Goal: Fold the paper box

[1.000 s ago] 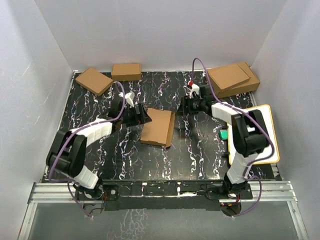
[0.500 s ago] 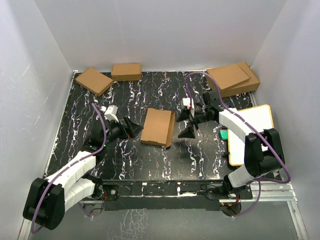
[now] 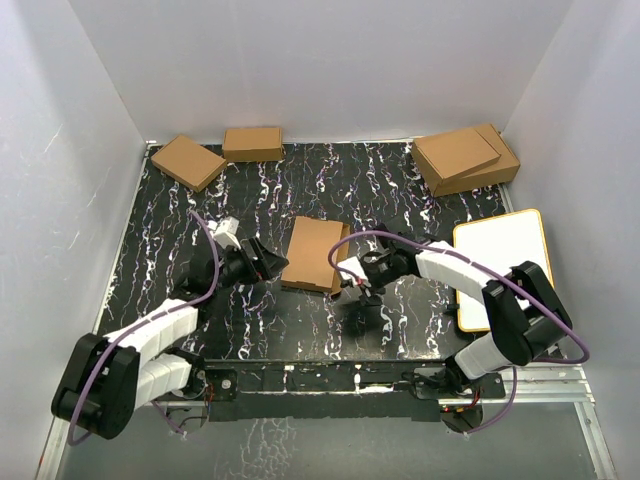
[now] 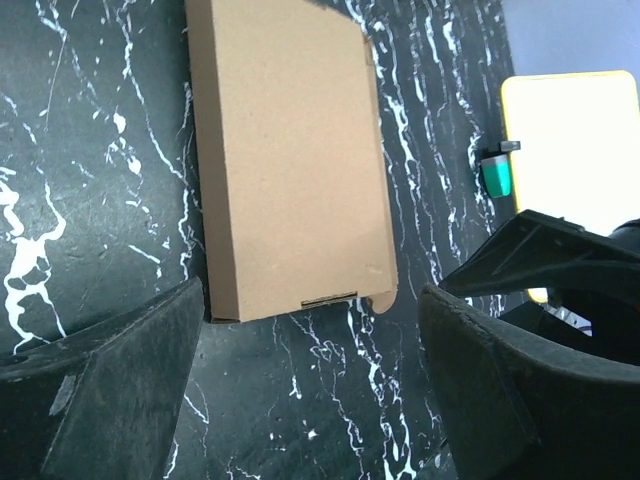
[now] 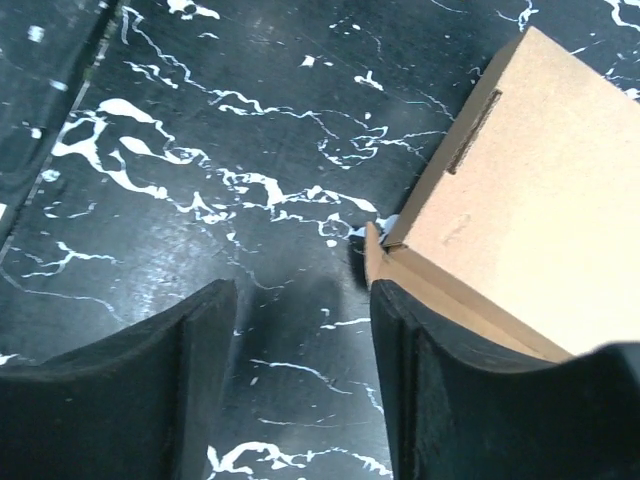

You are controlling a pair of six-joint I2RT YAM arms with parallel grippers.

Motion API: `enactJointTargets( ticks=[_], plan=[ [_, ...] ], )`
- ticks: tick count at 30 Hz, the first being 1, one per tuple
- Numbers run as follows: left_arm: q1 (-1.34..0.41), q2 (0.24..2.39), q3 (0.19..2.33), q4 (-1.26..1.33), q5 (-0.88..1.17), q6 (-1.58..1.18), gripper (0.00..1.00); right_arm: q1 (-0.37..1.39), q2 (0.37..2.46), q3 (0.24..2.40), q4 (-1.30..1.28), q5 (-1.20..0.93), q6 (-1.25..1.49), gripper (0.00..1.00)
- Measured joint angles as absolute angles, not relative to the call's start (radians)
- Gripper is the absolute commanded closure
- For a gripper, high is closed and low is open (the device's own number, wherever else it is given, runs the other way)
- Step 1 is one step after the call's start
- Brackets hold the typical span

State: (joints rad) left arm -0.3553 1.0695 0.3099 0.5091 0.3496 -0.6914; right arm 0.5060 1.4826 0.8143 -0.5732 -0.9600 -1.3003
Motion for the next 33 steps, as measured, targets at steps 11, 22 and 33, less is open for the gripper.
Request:
enactJointTargets(
  ticks=[11,22,33],
  plan=[
    [-0.357,1.235,0.329,0.517,0.351,-0.681,0.18,0.622,1.504,0.803,-0.410,-0.816,-1.255,0.60],
    [-0.367,1.328,0.377,0.527,0.345,-0.673,0.21,0.661,1.532,0.787,-0.359,-0.749,-1.243,0.71],
    [-0.381,1.408,0.390,0.553,0.332,-0.671,0.22,0.679,1.543,0.787,-0.321,-0.706,-1.222,0.73]
  ],
)
